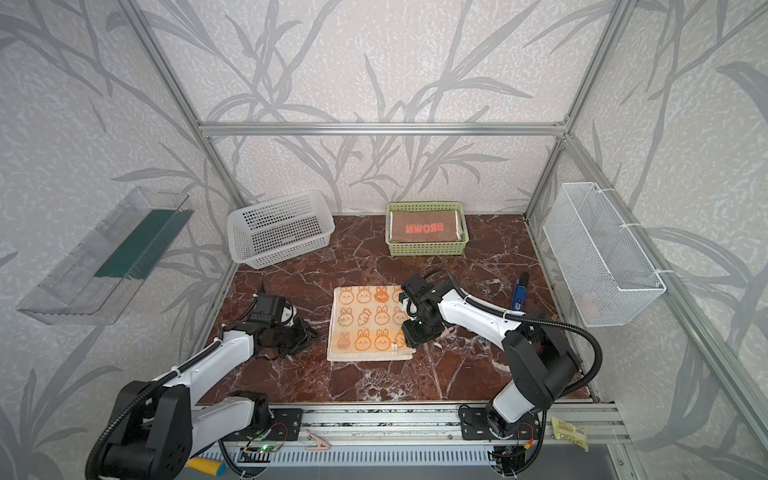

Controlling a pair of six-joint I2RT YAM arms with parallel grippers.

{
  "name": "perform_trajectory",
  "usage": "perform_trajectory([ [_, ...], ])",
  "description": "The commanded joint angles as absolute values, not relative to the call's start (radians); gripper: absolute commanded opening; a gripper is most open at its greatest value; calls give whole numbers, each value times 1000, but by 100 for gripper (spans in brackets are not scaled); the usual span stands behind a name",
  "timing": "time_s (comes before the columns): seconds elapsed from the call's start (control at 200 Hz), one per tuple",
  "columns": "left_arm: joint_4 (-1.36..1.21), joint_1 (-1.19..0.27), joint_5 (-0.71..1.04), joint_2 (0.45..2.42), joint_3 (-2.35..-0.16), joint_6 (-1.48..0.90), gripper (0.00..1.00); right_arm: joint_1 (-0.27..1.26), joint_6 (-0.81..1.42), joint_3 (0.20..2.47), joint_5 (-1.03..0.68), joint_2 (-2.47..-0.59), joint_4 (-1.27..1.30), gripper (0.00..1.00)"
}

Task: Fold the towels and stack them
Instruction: 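Fold the far edge of the bunny towel toward the robot with both grippers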

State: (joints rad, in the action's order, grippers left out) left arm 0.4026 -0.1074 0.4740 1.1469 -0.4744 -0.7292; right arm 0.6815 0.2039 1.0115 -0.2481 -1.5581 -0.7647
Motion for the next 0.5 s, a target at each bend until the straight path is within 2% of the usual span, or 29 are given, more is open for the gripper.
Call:
perform_trajectory([
  [0.0, 418, -113, 405, 1132, -538, -713, 35, 676, 178, 1065, -262, -1504, -838, 55],
  [0.1, 365, -128, 389, 1189, -595, -700, 35, 647, 192, 1076, -249, -1533, -785, 55],
  [0.3, 258, -129, 448, 1444, -774, -641, 47, 516, 297, 1132, -283, -1653, -592, 54],
  [0.495, 154, -124, 542, 1682, -909, -654, 50, 426, 409, 1189, -287, -1787, -407, 55],
])
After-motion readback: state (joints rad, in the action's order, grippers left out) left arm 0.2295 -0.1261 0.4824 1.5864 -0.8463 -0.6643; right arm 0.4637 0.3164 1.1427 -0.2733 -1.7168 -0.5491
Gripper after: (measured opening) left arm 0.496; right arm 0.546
